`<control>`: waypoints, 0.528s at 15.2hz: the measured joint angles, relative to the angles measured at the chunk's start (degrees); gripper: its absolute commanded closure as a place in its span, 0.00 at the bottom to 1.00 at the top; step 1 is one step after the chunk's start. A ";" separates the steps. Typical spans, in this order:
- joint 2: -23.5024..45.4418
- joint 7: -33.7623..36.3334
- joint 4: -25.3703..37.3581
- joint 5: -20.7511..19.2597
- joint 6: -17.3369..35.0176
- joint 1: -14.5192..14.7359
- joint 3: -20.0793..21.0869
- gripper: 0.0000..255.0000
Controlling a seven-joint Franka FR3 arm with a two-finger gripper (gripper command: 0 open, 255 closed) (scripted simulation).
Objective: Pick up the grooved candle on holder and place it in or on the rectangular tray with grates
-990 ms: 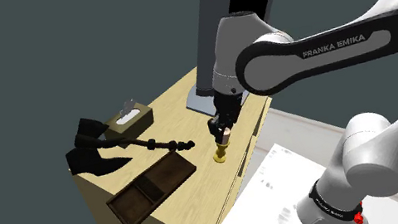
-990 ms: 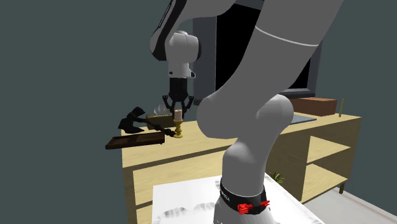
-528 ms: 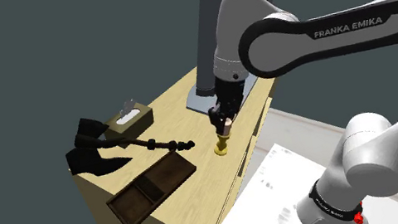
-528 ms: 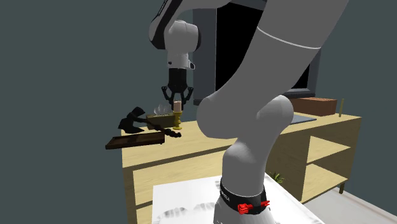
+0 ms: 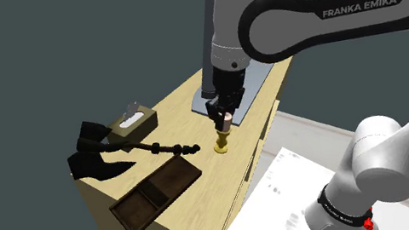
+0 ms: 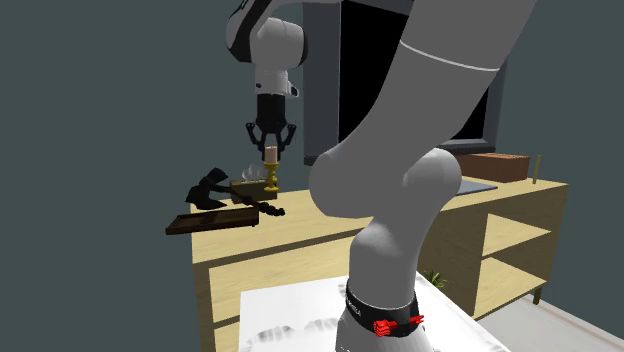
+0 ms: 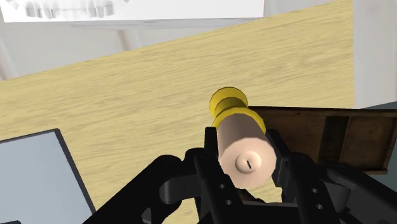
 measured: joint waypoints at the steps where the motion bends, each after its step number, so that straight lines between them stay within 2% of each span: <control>1: 1.97 1.18 1.90 0.09 0.23 0.15 0.98 1.00; 8: 15.13 9.58 16.29 -1.33 -0.42 0.97 7.00 1.00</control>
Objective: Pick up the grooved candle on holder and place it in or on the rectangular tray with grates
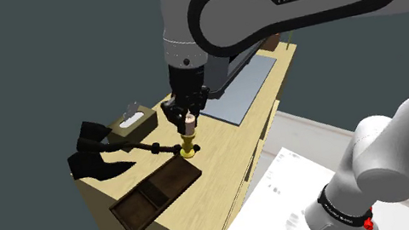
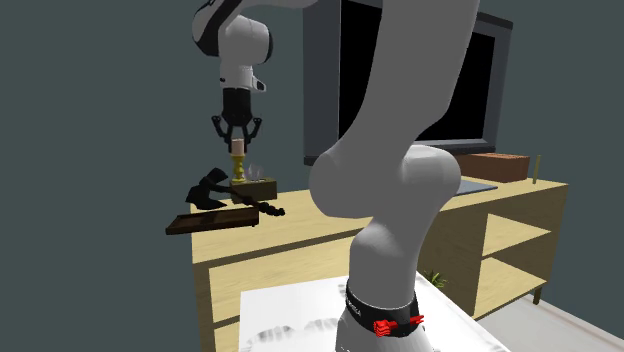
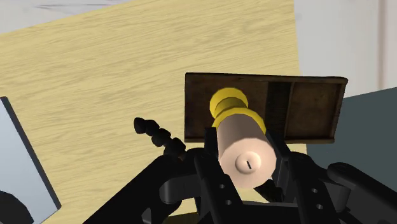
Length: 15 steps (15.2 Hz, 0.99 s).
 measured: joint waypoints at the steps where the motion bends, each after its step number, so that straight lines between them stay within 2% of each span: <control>1: 2.00 1.19 2.45 -0.54 -0.41 0.10 0.73 1.00; 6: 12.95 7.91 15.01 -4.36 -2.23 1.43 4.41 1.00; 7: 14.10 8.60 15.95 -4.83 -2.08 1.66 4.71 1.00; 15: 16.16 9.20 12.75 -5.63 3.00 1.94 5.00 1.00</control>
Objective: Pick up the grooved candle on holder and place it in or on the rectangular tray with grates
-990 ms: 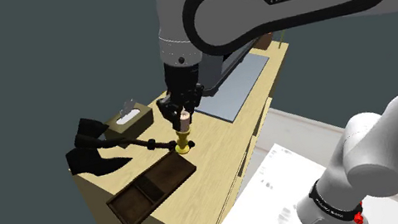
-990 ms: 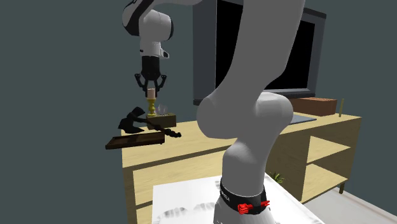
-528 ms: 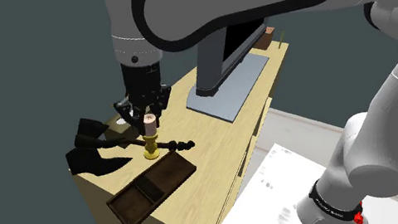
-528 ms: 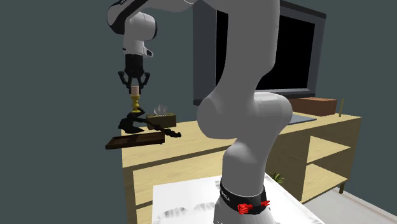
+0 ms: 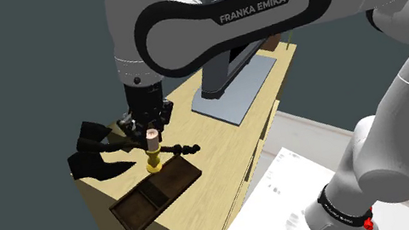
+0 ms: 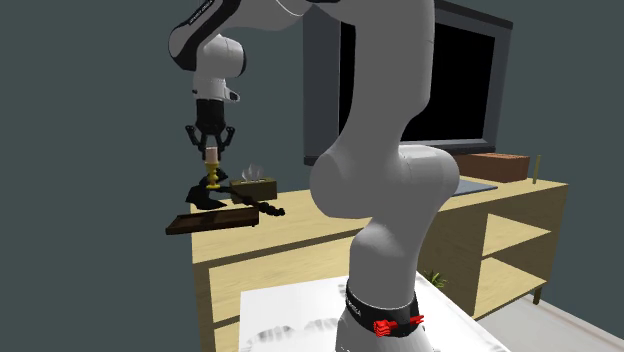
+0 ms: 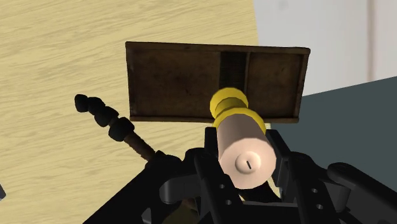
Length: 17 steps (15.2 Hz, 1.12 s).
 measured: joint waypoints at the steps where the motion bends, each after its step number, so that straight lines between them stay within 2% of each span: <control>1: 0.29 0.07 -0.44 -0.12 0.71 0.04 0.03 1.00; 12: 2.73 0.54 -6.46 -1.10 8.97 0.31 0.18 1.00; 17: 2.89 0.53 -7.11 -1.17 9.77 0.31 0.16 1.00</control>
